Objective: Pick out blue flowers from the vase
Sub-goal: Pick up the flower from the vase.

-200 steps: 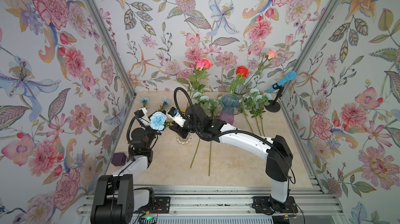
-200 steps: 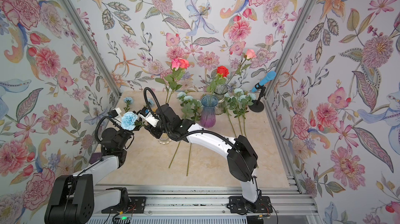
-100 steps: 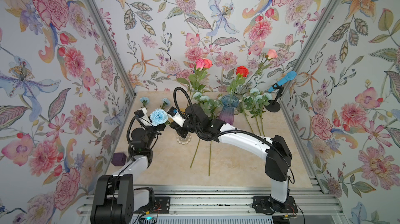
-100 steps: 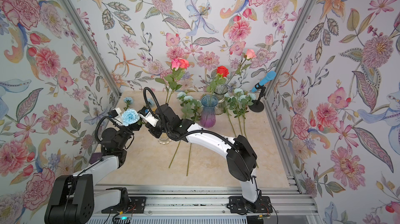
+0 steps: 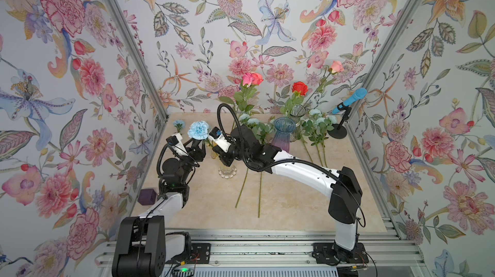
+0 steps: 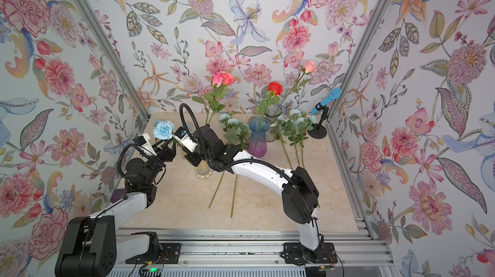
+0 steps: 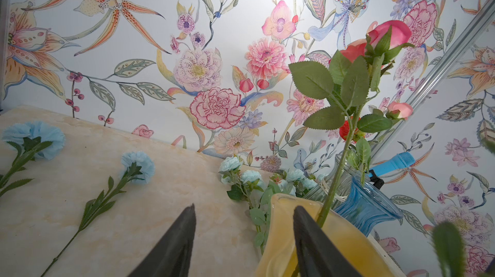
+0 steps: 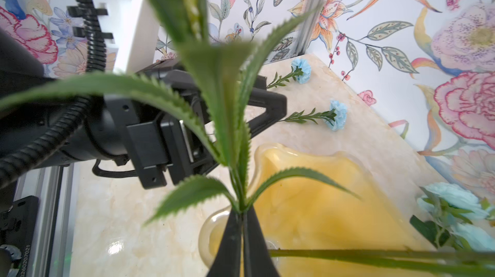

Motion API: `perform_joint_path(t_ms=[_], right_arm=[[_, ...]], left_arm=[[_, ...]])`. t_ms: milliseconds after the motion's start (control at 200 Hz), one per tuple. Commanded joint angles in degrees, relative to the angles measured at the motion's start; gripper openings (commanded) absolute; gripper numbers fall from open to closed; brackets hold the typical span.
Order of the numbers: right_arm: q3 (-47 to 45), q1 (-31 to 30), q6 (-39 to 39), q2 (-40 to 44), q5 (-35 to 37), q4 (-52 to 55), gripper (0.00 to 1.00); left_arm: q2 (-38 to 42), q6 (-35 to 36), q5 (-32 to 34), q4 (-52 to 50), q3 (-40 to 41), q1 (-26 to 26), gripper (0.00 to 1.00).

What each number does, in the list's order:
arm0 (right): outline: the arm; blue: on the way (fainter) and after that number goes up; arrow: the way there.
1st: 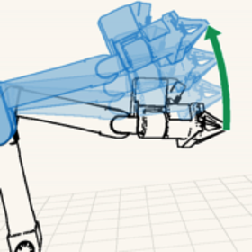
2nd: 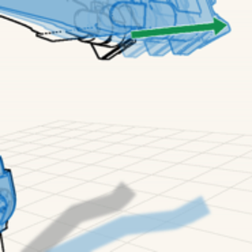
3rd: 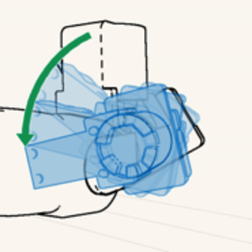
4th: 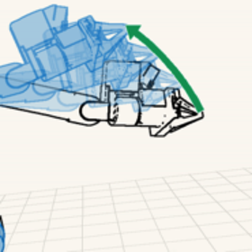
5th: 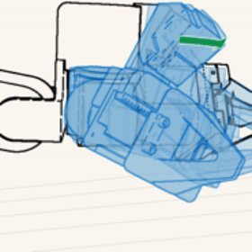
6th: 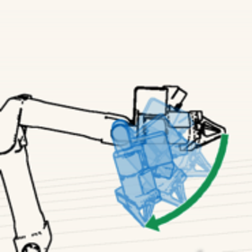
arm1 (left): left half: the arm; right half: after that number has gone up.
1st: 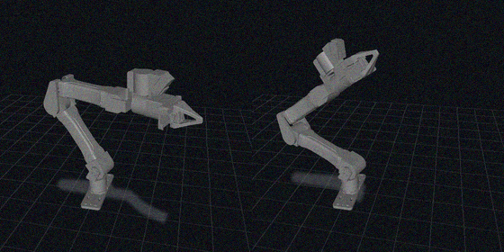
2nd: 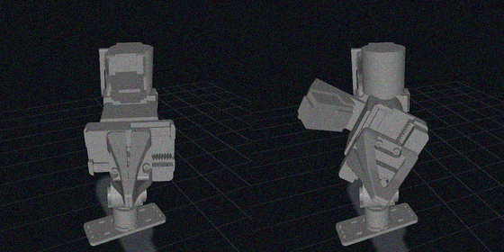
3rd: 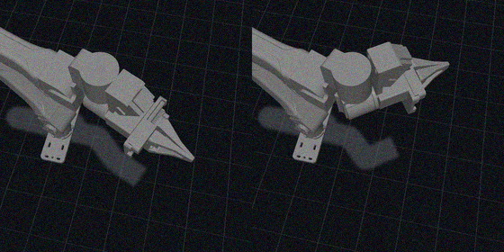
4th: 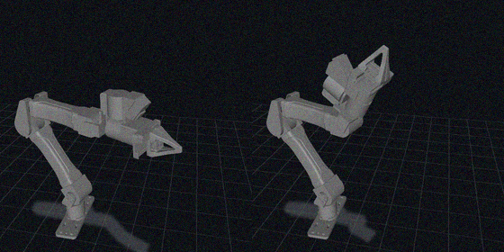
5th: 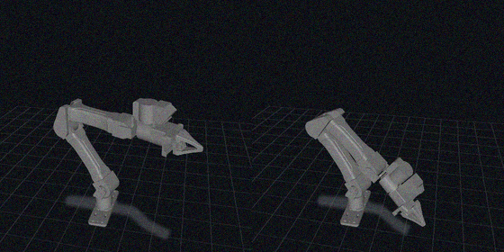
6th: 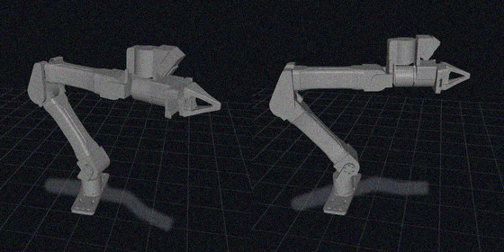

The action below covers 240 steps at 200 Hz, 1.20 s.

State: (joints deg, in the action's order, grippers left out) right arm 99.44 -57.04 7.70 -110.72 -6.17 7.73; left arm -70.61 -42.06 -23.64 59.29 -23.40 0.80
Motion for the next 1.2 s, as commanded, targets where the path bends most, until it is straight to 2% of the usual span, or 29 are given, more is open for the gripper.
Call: perform_joint_path(t_ms=[0,150,440,816,1001,1196], right_arm=[[2.33,0.78,-0.03,3.71,2.05,-0.17,0.04],[3.15,1.77,-0.84,5.61,2.36,-0.09,0.03],[5.66,4.46,-3.22,8.60,-0.42,0.43,0.01],[16.99,6.07,-5.04,11.38,-1.32,4.21,0.02],[21.01,9.23,-10.87,11.88,-6.92,4.21,0.02],[20.85,12.05,-15.66,13.23,-15.60,6.22,0.02]], left_arm=[[1.18,-0.54,-0.45,2.50,0.11,0.06,0.62],[1.25,-0.40,-0.09,2.41,0.16,0.08,0.67],[1.52,-0.06,0.64,2.00,0.35,-0.01,0.69],[2.32,0.67,1.18,1.88,0.55,-0.02,0.80],[2.61,1.18,1.88,1.80,0.83,-0.05,0.81],[4.29,1.91,3.17,2.78,1.92,0.00,0.80]])
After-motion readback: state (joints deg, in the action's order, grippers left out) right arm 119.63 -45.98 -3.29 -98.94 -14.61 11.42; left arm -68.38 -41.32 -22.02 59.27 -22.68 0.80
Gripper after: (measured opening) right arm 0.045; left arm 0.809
